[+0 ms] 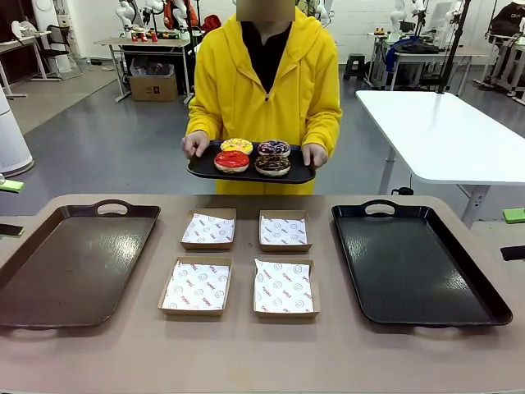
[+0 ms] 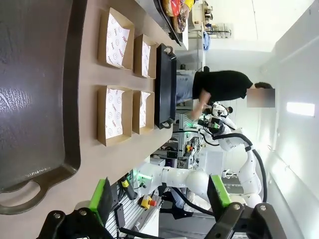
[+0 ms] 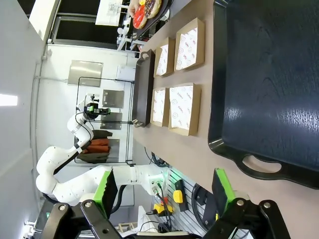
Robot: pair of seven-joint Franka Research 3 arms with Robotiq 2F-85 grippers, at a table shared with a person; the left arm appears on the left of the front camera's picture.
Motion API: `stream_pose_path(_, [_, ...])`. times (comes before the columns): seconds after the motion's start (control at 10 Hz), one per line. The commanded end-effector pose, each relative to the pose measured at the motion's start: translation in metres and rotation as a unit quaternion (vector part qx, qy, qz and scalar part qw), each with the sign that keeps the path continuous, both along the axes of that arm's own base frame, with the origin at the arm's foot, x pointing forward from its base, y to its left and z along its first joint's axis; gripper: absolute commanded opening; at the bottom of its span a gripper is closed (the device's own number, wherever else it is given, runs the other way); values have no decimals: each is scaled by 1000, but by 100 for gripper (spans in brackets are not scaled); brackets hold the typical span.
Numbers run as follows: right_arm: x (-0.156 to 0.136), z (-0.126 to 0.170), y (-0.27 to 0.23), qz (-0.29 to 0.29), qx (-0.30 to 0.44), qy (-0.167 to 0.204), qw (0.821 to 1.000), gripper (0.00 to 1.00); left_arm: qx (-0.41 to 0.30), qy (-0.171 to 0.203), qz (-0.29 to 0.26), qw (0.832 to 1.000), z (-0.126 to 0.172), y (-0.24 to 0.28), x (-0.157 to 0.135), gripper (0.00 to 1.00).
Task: Individually package the donuts and arrange them on the tray.
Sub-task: Pick up one Paper togo box.
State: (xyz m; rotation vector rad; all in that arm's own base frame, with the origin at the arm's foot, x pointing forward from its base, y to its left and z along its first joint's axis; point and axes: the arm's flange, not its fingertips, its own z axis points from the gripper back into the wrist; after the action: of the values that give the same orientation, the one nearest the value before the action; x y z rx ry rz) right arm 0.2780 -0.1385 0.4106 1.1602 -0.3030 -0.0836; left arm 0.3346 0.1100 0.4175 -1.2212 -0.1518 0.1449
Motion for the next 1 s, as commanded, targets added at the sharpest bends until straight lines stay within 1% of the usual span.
stream_pose_path(0.0, [3, -1, -2, -2, 4, -9, 1000, 100, -1, -3, 4, 1000, -2, 0, 0, 100])
stream_pose_path(0.9, [3, -1, -2, -2, 4, -9, 1000, 100, -1, -3, 4, 1000, -2, 0, 0, 100])
